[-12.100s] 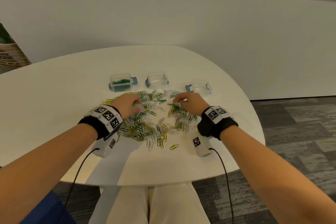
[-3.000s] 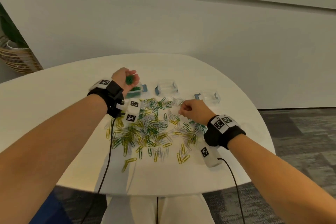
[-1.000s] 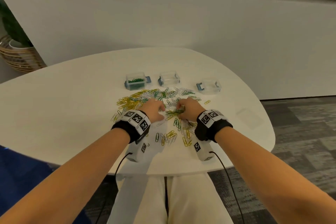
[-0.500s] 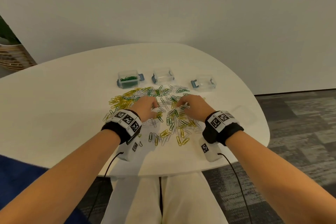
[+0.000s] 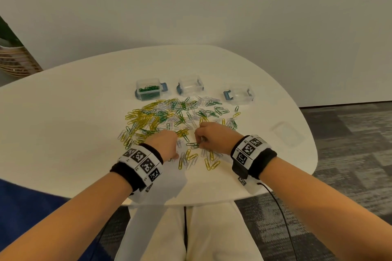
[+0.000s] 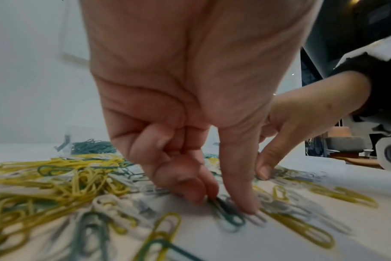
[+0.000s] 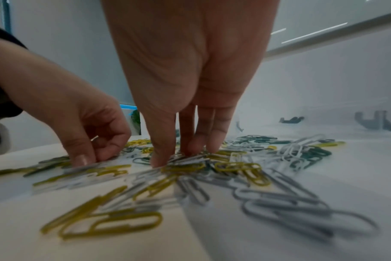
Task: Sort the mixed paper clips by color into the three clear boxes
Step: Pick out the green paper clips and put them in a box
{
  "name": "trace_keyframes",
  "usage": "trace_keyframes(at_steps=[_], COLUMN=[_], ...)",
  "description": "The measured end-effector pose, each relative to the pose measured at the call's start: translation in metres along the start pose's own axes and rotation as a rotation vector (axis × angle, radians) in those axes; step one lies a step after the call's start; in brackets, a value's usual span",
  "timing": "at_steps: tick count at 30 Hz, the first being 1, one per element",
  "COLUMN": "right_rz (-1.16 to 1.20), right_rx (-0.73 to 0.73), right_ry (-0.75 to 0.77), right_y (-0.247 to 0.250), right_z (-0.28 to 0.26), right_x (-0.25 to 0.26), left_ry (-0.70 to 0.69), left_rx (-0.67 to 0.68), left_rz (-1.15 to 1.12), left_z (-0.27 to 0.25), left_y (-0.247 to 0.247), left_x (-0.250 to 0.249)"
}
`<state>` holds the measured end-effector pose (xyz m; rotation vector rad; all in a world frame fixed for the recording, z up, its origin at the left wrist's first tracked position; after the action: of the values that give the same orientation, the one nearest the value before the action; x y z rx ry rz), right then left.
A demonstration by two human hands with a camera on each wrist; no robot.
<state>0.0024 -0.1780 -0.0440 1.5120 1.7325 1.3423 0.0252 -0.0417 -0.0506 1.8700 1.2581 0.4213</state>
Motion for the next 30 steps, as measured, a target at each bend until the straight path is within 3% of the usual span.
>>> trace_keyframes(at_steps=[9, 13, 16, 21, 23, 26, 30], right_rz=[-0.305, -0.227, 0.017, 0.687, 1.01, 1.382, 1.669], right_rx=[0.125, 0.068, 0.007, -0.32, -0.385, -0.403, -0.281], right_ry=[-0.045, -0.053, -0.018, -0.046, -0.022, -0.023, -0.018], right_y=[0.0, -0.001, 0.0, 0.015, 0.014, 0.005, -0.007], right_z=[0.012, 0.011, 0.007, -0.014, -0.018, -0.017, -0.016], right_x=[0.015, 0.013, 0.001, -0.037, -0.05, -0.062, -0.061], left_ry=[-0.001, -0.039, -0.071, -0.143, -0.177, -0.262, -0.288], left_rx=[-0.046, -0.077, -0.107, -0.319, -0.348, -0.288, -0.251], left_rz=[-0.147, -0.178, -0.233, -0.509, -0.65, -0.901, -0.851], left_z=[0.001, 0.0, 0.0, -0.002, 0.002, 0.009, 0.012], left_y=[-0.001, 0.0, 0.0, 0.011, 0.017, 0.023, 0.027], left_x=[0.006, 0.004, 0.006, 0.019, 0.022, 0.018, 0.008])
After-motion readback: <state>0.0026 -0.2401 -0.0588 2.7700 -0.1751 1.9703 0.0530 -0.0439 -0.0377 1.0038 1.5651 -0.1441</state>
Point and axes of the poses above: each hand's wrist, its own z-axis towards the middle knuckle, its own y-axis out of the back of the hand, x = y × z, the point moved 6 cm from there along z, towards the middle knuckle, and after that the axes turned 10 degrees about x, right-handed, at the moved point
